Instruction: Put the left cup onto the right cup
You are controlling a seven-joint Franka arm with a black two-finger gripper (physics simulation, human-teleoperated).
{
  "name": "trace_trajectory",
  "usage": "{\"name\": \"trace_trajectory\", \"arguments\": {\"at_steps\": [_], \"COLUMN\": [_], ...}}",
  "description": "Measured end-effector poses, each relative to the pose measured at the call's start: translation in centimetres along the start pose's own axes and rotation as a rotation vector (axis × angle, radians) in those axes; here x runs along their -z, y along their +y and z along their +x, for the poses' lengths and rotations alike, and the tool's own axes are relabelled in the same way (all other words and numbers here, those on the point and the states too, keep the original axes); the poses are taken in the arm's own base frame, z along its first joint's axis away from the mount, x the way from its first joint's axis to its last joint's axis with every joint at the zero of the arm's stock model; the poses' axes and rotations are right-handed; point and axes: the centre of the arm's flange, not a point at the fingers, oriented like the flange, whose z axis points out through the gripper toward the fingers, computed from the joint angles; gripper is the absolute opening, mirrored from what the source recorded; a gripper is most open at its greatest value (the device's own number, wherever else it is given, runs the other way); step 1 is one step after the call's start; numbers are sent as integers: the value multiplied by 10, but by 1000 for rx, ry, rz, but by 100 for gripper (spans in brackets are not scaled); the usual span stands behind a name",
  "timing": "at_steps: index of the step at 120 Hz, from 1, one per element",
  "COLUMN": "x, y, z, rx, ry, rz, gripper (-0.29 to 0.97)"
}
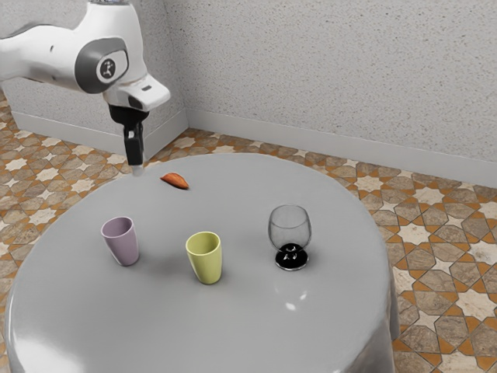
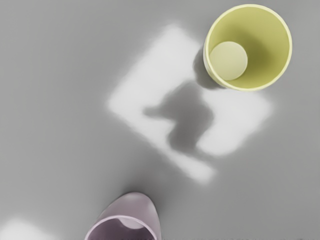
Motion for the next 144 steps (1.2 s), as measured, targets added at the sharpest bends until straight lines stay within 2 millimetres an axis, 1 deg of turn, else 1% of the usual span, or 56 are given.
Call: {"name": "trace_trajectory", "arguments": {"at_steps": [9,13,16,26,33,54,68,78,84,96,124,144], "x": [-2,-6,-13,-44,-62,-101,-131,-147,-153,-159,-177,-192], "y": [0,1,3,9,9,5,10,14,15,13,8,7], "z": [-1,-2,-2,-7,-12,-30,-41,-44,-46,-49,-71,-70], "rx": [2,2,1,4,12,51,72,84,91,108,165,181], "ry": [2,0,-3,-20,-24,-24,-29,-29,-28,-23,-37,-55], "rz": [-1,-7,-16,-48,-57,-65,-77,-79,-77,-69,-77,-84], "gripper": [68,68,68,68,68,68,68,68,68,68,68,67]}}
